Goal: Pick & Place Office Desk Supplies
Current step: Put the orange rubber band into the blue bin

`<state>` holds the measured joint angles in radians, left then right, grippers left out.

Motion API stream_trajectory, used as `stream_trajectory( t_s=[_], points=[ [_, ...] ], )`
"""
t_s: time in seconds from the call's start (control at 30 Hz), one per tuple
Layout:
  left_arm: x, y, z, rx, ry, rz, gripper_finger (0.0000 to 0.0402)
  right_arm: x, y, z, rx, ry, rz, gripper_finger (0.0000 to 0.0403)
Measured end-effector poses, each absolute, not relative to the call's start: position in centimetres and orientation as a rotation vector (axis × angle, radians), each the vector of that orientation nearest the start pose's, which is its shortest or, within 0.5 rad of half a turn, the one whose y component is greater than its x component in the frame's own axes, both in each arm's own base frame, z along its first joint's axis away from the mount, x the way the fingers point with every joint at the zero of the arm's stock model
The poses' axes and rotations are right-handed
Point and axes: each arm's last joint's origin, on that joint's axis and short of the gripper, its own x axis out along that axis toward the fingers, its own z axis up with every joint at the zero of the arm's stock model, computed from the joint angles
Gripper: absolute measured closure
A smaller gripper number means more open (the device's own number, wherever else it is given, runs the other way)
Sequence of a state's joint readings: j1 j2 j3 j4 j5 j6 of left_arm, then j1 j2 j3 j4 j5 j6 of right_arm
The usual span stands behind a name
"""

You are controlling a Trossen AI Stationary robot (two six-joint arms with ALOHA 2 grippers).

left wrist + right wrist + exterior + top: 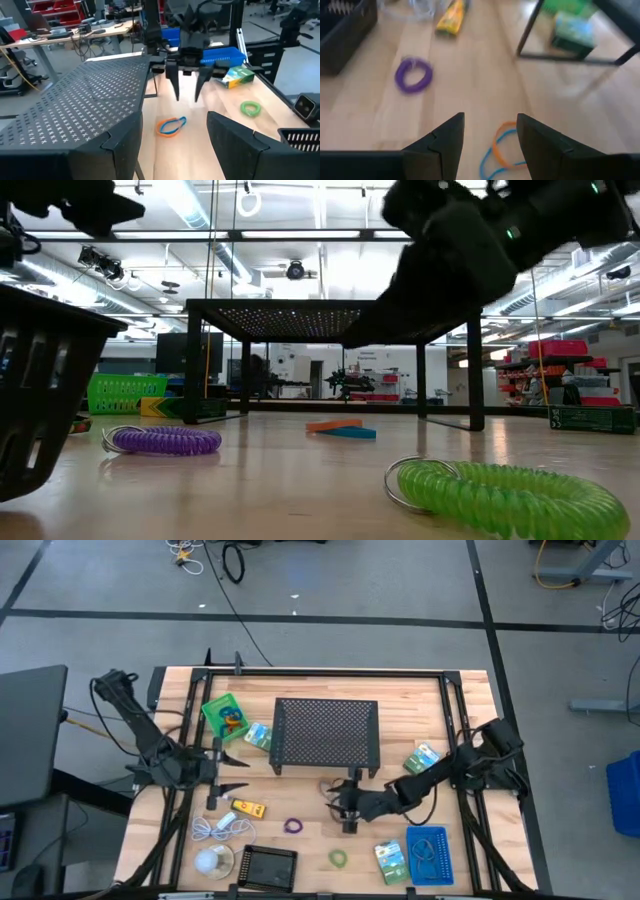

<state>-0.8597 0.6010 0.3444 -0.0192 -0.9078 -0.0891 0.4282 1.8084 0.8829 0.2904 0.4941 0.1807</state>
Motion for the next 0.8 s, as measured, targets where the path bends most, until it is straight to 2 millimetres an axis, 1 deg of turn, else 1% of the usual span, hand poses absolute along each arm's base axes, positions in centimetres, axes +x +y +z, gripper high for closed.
stream_trajectory(
  t_s=[0.13, 0.27, 0.43, 0.6, 0.63, 0.8],
  points=[
    [10.6, -8.8, 21.9, 0.120, 0.173, 0.058, 0.0173, 33.6, 12.9, 15.6, -0.085, 0.730, -0.086, 0.0213],
    [10.6, -8.8, 21.4, 0.124, 0.178, 0.062, 0.0173, 34.0, 12.2, 15.9, -0.072, 0.775, -0.079, 0.0213],
    [10.6, -8.8, 21.1, 0.132, 0.184, 0.066, 0.0173, 34.3, 11.0, 15.2, -0.061, 0.827, -0.064, 0.0214],
    [10.6, -8.7, 21.1, 0.134, 0.184, 0.067, 0.0173, 35.1, 10.3, 14.6, -0.089, 0.855, -0.052, 0.0228],
    [10.6, -8.7, 21.1, 0.137, 0.184, 0.066, 0.0173, 35.6, 10.3, 14.5, -0.090, 0.849, -0.043, 0.0232],
    [10.5, -8.7, 21.0, 0.145, 0.191, 0.068, 0.0173, 36.6, 10.3, 13.4, -0.154, 0.925, -0.004, 0.0245]
  ],
)
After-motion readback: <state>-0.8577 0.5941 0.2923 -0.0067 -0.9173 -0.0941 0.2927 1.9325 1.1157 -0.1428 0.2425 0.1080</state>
